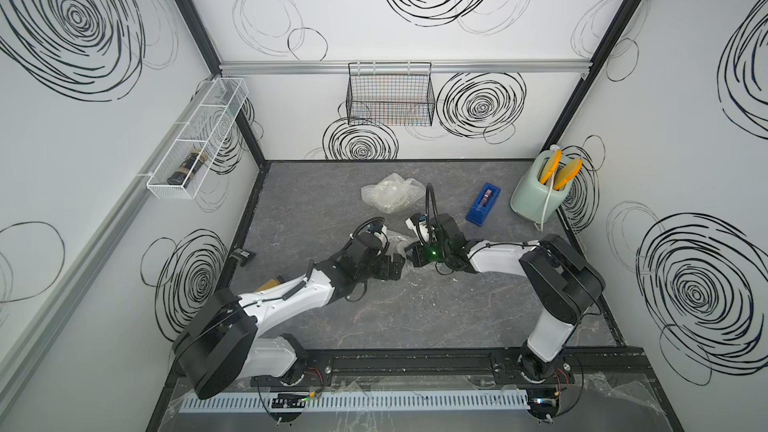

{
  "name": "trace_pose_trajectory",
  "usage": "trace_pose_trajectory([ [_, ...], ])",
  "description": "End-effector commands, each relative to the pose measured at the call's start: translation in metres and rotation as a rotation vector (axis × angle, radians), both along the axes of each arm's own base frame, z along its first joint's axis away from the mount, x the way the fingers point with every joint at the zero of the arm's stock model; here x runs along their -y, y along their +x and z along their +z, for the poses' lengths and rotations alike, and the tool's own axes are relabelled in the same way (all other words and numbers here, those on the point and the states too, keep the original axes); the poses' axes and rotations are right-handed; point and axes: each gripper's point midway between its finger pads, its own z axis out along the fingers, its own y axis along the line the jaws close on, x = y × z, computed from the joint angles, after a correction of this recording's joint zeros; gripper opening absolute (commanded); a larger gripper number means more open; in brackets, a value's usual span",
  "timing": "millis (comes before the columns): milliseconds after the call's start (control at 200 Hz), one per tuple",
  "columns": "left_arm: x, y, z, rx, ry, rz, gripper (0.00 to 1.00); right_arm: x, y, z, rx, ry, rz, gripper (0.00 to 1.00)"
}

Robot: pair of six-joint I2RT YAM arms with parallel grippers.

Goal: Wrap bowls in bubble wrap
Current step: Wrap the bowl in bubble wrap.

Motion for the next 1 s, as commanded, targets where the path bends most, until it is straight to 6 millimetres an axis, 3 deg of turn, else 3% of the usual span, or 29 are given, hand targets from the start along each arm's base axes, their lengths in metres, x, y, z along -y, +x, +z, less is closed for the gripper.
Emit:
trace_pose_trajectory([
  [0,-0.017,0.020,0.001,0.023,0.061,0.092,0.96,0.004,-0.005,-0.012,-0.045,-0.037,0.004,0.00],
  [105,-0.031,0.032,-0.006,0.008,0.062,0.139,0.96,0.005,-0.007,-0.012,-0.049,-0.039,0.005,0.00],
  [425,-0.042,0.054,-0.038,-0.064,0.034,0.181,0.97,0.006,-0.009,-0.007,-0.051,-0.043,0.008,0.04],
  [590,-0.041,0.059,-0.044,-0.074,0.037,0.181,0.99,0.008,-0.010,0.012,-0.019,-0.026,0.016,0.26],
  [720,-0.039,0.061,-0.045,-0.071,0.039,0.170,0.99,0.009,-0.006,0.044,0.039,-0.005,0.005,0.48],
  [791,-0.038,0.061,-0.045,-0.071,0.038,0.165,0.98,0.011,-0.002,0.063,0.083,0.013,-0.015,0.53],
  [861,-0.038,0.061,-0.045,-0.071,0.038,0.163,0.97,0.012,-0.001,0.077,0.114,0.029,-0.021,0.49],
  [996,-0.038,0.062,-0.044,-0.074,0.027,0.158,0.94,0.002,-0.004,0.082,0.100,0.065,0.026,0.24],
])
